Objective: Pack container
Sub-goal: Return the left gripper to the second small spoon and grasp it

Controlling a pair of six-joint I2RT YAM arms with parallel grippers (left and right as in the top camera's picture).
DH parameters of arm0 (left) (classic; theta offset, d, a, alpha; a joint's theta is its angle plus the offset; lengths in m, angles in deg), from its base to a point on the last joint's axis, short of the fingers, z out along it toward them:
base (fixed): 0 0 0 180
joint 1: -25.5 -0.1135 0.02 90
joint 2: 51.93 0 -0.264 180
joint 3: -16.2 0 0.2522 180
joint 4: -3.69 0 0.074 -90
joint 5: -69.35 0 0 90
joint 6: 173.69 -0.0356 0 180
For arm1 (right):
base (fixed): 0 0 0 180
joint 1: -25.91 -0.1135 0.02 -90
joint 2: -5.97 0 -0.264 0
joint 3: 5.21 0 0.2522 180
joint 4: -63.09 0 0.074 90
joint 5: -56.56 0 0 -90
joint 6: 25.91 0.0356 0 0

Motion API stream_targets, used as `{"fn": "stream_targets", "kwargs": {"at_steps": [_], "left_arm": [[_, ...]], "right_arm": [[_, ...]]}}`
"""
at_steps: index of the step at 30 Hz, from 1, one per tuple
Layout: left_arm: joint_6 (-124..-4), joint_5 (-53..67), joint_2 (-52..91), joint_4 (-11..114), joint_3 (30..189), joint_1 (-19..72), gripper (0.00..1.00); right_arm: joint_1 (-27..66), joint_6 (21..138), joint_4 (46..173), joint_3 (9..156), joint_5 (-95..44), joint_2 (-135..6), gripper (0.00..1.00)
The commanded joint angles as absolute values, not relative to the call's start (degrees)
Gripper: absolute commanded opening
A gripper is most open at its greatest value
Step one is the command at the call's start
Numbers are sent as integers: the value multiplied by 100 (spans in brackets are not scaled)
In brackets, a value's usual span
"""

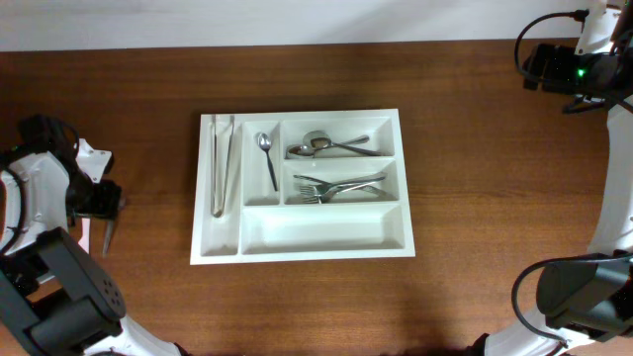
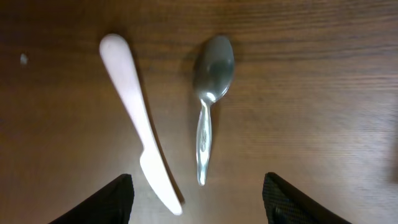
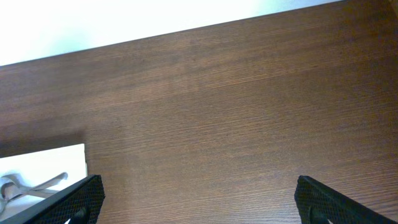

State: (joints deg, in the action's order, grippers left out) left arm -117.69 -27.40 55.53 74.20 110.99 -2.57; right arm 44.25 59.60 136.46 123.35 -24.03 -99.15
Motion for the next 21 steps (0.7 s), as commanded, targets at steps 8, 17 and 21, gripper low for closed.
{"fn": "stream_targets", "kwargs": {"at_steps": [8, 17, 21], "left_arm": [[-12798, -2445, 5617, 6262, 10205, -327, 70], [-12794, -2440, 5748, 5685, 9899, -421, 64], [-12770, -2187, 5914, 5672, 9897, -458, 60]], "right_arm": [[4430, 6010, 13624, 12320, -2333, -9952, 99], [4430, 6010, 13624, 12320, -2333, -9952, 99], [4430, 6010, 13624, 12320, -2333, -9952, 99]]}}
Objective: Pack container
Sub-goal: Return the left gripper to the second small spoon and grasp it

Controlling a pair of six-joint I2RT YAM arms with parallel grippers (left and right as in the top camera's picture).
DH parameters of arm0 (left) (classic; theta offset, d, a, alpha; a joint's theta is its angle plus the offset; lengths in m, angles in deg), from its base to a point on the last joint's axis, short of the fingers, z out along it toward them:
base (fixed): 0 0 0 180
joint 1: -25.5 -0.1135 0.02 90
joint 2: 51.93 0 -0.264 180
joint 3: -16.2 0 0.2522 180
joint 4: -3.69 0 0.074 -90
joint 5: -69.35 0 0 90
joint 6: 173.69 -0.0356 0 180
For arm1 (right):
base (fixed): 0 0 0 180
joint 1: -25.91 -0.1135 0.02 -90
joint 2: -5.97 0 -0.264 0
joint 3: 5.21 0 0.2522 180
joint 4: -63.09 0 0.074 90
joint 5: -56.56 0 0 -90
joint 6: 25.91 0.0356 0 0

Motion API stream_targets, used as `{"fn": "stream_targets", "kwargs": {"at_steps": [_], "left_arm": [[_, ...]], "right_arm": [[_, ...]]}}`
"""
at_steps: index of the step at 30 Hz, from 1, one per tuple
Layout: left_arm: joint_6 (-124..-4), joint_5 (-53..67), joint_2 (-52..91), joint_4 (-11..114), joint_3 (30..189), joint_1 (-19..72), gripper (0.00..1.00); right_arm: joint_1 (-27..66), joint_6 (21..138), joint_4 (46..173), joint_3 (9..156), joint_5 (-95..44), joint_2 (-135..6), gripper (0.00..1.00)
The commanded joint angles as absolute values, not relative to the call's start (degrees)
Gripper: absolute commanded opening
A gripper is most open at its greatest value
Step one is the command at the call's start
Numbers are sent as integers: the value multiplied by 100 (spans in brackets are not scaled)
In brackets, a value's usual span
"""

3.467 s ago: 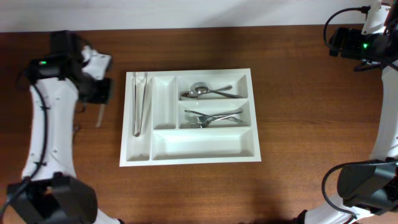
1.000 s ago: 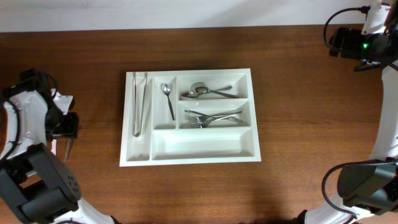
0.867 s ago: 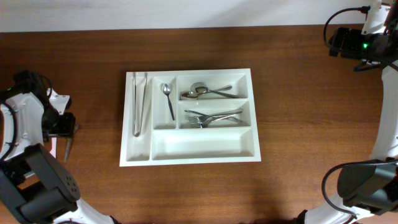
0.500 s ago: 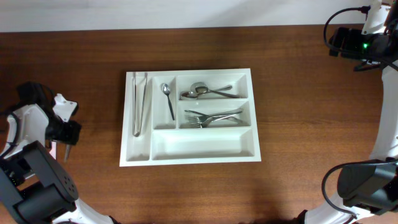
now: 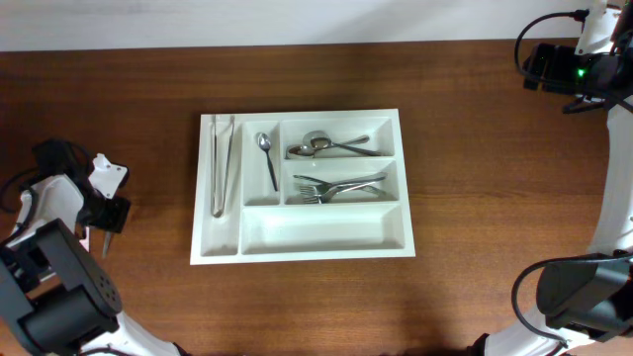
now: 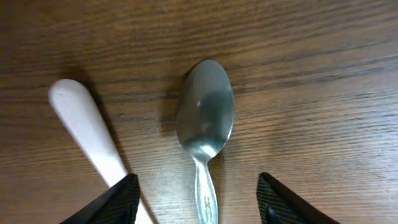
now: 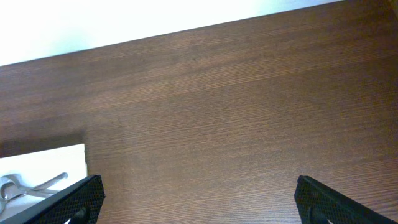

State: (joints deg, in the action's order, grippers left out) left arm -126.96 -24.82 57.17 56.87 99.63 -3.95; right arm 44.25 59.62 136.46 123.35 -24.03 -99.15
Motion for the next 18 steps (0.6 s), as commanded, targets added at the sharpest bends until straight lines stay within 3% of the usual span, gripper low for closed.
{"fn": "stream_targets", "kwargs": {"at_steps": [1, 10, 13, 16, 18], "left_arm": [[-12726, -2169, 5971, 5672, 9897, -465, 60], [-12418, -2169, 6288, 5713, 9897, -465, 45], [-12359, -2171, 6288, 5729, 9899, -465, 29], [-12311, -2195, 6286, 5751, 9899, -465, 5], [-12287, -2198, 6281, 5786, 9910, -465, 2]], "right_arm": [[4430, 6010, 13624, 12320, -2333, -9952, 99], [4430, 6010, 13624, 12320, -2333, -9952, 98], [4430, 6010, 13624, 12320, -2333, -9952, 99], [4430, 6010, 13624, 12320, -2333, -9952, 99], [4430, 6010, 13624, 12320, -2333, -9952, 99]]}}
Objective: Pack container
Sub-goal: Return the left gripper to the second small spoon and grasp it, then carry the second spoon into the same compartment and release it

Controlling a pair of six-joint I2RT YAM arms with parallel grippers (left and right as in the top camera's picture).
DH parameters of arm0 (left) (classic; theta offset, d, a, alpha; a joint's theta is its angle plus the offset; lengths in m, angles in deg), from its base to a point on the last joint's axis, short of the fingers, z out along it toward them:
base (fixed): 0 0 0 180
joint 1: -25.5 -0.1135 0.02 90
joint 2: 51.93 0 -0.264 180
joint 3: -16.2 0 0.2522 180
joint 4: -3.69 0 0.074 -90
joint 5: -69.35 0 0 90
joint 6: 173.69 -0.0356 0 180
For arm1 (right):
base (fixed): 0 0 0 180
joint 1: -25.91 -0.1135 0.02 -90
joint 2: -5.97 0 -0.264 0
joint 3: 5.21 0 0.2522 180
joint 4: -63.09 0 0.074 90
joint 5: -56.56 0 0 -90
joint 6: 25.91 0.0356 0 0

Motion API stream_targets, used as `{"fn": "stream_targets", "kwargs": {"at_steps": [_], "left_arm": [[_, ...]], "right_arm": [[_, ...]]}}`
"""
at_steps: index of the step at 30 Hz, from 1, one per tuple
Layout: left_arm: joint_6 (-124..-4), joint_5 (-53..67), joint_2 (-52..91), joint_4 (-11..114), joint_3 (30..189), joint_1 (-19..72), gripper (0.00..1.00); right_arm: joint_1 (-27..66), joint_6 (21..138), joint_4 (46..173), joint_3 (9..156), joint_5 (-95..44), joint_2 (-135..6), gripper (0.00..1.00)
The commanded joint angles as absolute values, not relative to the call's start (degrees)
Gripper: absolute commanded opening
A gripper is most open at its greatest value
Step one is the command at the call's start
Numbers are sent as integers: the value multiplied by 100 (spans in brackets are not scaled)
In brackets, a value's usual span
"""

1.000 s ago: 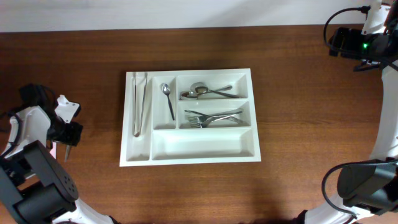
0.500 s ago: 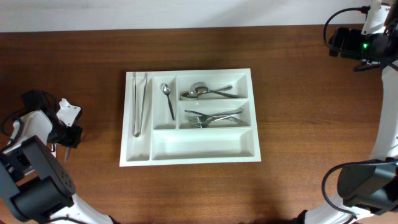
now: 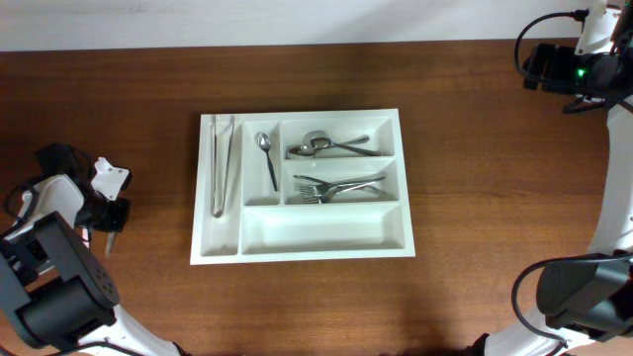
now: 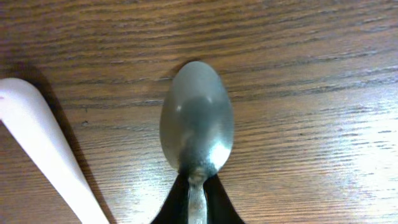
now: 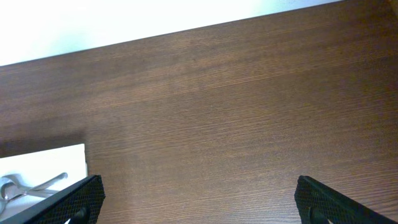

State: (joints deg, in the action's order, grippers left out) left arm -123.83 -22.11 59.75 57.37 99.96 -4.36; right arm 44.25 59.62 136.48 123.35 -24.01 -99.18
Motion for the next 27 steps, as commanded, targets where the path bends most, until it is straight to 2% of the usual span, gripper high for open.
{"fn": "stream_targets", "kwargs": {"at_steps": [1, 8, 13, 16, 27], "left_arm": [[-12261, -2193, 6281, 5838, 9943, -465, 2], [-11775, -2185, 6076, 6929, 10848, -261, 2], [-11255, -2117, 5628, 8107, 12116, 346, 2], [-11076, -1616, 5328, 8688, 12787, 864, 2], [-9349, -991, 4976, 8566, 12826, 2783, 2]], "right_arm": [[4430, 6010, 13624, 12320, -2333, -9952, 99], [4430, 6010, 13624, 12320, -2333, -9952, 99], [4430, 6010, 13624, 12320, -2333, -9952, 99], [4430, 6010, 13624, 12320, -2333, -9952, 99], [4430, 6010, 13624, 12320, -2333, -9952, 98]]}}
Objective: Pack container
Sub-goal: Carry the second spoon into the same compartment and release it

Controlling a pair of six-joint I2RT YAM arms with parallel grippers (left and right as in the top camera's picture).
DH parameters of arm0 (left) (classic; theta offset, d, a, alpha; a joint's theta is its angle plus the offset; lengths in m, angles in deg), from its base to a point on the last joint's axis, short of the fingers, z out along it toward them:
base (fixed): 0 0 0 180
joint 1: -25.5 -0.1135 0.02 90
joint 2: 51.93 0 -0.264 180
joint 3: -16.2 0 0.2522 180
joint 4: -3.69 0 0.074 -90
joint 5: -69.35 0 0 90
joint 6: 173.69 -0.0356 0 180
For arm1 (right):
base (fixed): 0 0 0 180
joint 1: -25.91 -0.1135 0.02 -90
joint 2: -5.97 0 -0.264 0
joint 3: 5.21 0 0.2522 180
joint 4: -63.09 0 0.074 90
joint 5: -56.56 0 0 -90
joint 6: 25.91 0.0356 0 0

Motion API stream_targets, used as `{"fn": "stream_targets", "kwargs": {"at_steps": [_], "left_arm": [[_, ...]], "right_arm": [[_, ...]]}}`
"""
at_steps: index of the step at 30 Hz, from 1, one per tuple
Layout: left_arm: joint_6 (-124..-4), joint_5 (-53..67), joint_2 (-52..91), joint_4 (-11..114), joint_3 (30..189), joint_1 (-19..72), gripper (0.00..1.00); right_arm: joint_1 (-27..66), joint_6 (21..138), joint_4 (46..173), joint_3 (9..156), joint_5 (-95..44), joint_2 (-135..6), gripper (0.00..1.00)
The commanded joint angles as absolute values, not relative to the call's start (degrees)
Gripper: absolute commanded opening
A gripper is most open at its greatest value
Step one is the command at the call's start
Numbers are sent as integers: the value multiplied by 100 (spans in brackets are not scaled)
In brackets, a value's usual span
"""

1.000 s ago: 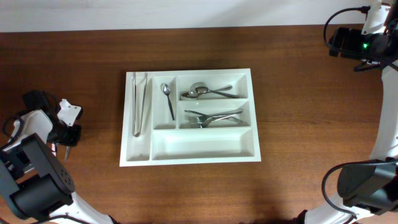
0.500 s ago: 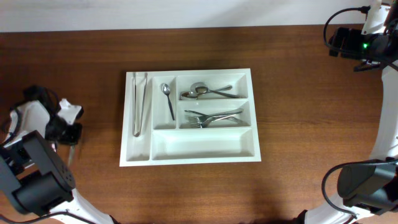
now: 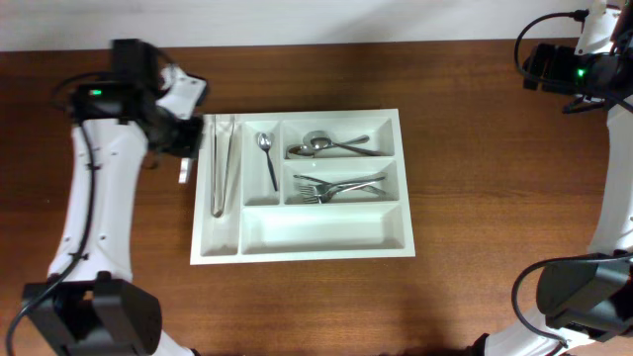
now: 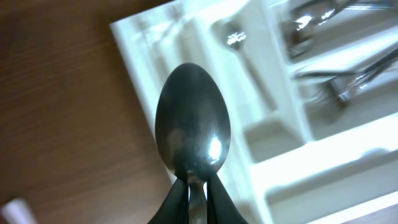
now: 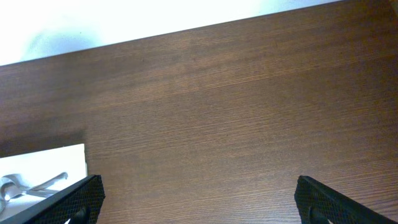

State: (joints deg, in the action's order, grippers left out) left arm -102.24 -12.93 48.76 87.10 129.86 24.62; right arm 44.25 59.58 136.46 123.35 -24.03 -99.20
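The white cutlery tray [image 3: 302,115] sits mid-table with its compartments showing. My left gripper [image 3: 186,138] hovers at the tray's back-left edge, shut on the neck of a metal spoon [image 4: 193,134]. In the left wrist view the gripper [image 4: 197,194] pinches the spoon just below the bowl, and the tray [image 4: 134,37] lies blurred beneath. My right gripper [image 3: 539,67] stays at the far right back corner of the table. It stands open [image 5: 199,208] over bare wood.
Tongs [image 3: 221,163] lie in the tray's long left slot, a small spoon [image 3: 267,158] in the slot beside it. Spoons [image 3: 326,146] fill the back right compartment and forks [image 3: 341,186] the one below. The wide front compartment [image 3: 326,229] holds nothing.
My left gripper, then shut on the spoon on the wood at the far left, now holds it in the air at the tray's left edge. The right arm has not moved.
My left gripper was open above a metal spoon and a white knife at the table's left. Then it stood lower with its fingers either side of the spoon. Then it was shut on the spoon's neck, and now holds it over the tray's edge.
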Motion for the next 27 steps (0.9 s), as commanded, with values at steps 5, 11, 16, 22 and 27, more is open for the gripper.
{"fn": "stream_targets", "kwargs": {"at_steps": [5, 11, 16, 22, 27], "left_arm": [[-8866, -987, 5263, 7956, 12481, 3345, 2], [-8431, -799, 5886, 7248, 12310, 3837, 2], [-7911, -794, 6404, 7042, 12310, 3988, 2], [-7916, -1065, 6548, 7058, 12304, 3988, 2], [-7918, -1164, 6550, 7066, 12299, 3988, 17]], "right_arm": [[4430, 6010, 13624, 12320, -2333, -9952, 99], [4430, 6010, 13624, 12320, -2333, -9952, 99], [4430, 6010, 13624, 12320, -2333, -9952, 99], [4430, 6010, 13624, 12320, -2333, -9952, 99], [4430, 6010, 13624, 12320, -2333, -9952, 99]]}}
